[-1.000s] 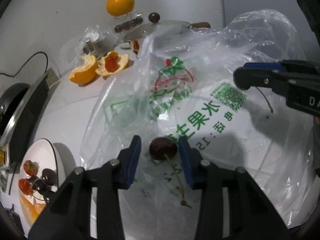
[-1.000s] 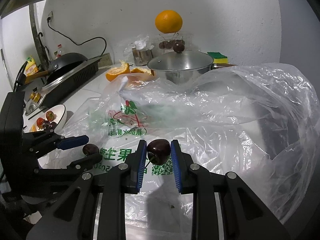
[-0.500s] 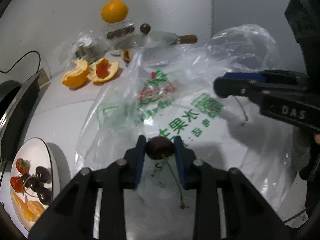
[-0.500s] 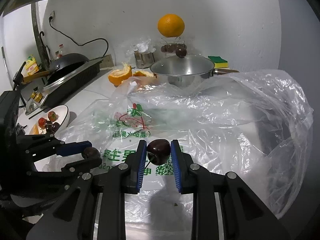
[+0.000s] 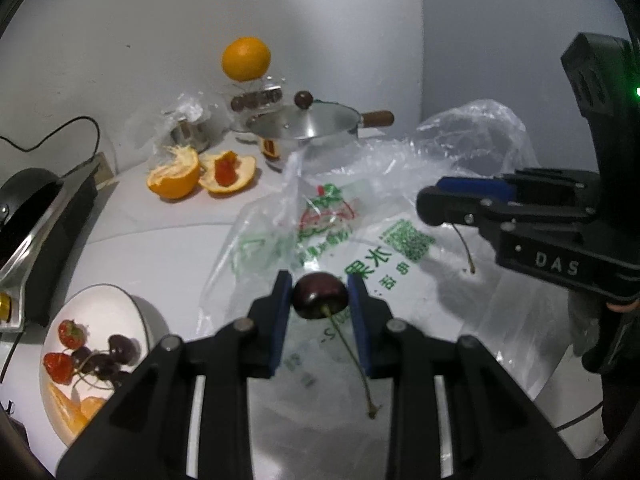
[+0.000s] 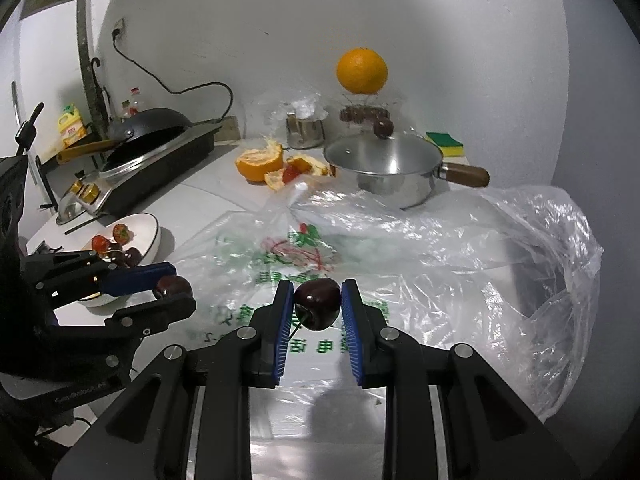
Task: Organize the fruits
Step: 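Carry both cherries over the white plate with both tools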
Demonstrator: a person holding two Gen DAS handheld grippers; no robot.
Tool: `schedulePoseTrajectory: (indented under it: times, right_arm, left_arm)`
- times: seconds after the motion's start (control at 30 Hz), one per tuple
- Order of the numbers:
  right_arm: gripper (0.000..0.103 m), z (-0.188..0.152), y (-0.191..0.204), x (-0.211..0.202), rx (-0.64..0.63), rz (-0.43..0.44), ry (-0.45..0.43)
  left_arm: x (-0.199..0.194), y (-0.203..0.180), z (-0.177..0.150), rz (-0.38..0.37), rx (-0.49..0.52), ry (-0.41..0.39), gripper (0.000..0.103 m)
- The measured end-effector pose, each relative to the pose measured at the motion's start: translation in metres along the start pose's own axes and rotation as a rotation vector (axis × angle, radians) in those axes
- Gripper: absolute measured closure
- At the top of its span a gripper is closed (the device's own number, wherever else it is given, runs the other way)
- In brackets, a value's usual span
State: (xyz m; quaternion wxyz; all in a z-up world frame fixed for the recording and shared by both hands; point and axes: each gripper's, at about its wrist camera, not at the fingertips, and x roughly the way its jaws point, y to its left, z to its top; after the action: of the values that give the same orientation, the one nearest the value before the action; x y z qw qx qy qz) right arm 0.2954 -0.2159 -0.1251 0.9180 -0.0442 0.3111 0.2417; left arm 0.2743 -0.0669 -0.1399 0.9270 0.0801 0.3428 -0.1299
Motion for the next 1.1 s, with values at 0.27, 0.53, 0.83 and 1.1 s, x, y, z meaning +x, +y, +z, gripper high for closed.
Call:
schedulePoseTrajectory:
  times: [0.27,0.53,0.83,1.1]
  right_arm:
    - [0.077,0.006,0.023,-0.011,-0.03,0.001,-0.014]
    - [0.077,0.011,0.052,-0.019,-0.069,0.003,-0.026]
    - [0.077,0.019,0.088,-0.02,-0.11,0.016,-0.035]
    - [0.077,0.026,0.122,-0.015,-0.147,0.031,-0.038]
  left_arm:
    - [-0.024,0.016,-0.005,0.004,-0.023,-0.041,0.074]
    - [-0.049,0.034,-0.013,0.027,-0.043,-0.078,0.074]
    - [-0.073,0.065,-0.026,0.059,-0.082,-0.109,0.074]
    - [-0.093,0.095,-0.04,0.082,-0.111,-0.132,0.074]
